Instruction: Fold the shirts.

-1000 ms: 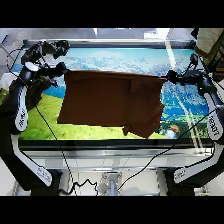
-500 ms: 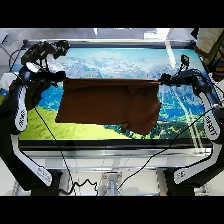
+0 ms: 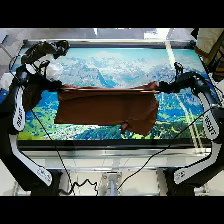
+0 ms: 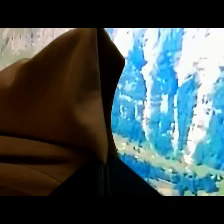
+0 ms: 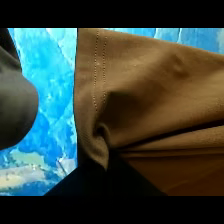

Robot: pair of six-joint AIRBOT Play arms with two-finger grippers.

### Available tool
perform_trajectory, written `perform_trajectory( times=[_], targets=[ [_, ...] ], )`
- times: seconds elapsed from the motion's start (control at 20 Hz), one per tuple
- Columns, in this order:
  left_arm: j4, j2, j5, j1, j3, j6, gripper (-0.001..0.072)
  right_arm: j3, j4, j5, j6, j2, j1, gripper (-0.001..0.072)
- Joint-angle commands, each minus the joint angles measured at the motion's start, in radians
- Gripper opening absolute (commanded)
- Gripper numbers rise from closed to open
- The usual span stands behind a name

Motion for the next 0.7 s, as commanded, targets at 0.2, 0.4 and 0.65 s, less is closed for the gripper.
perform_trajectory(
  times=[0.2, 0.4, 0.65],
  targets=[
    [0.024, 0.0, -0.06, 0.005, 0.001, -0.021, 0.0309, 0.0, 0.0, -0.07, 0.003, -0.002, 0.001, 0.0182],
    [0.013, 0.0, -0.088, 0.005, 0.001, -0.024, 0.0309, 0.0, -0.003, -0.127, 0.002, -0.002, 0.001, 0.0279],
    [-0.153, 0.0, -0.112, 0.005, 0.001, -0.021, 0.0559, 0.0, -0.023, -0.2, -0.002, -0.001, 0.001, 0.0279]
  ],
)
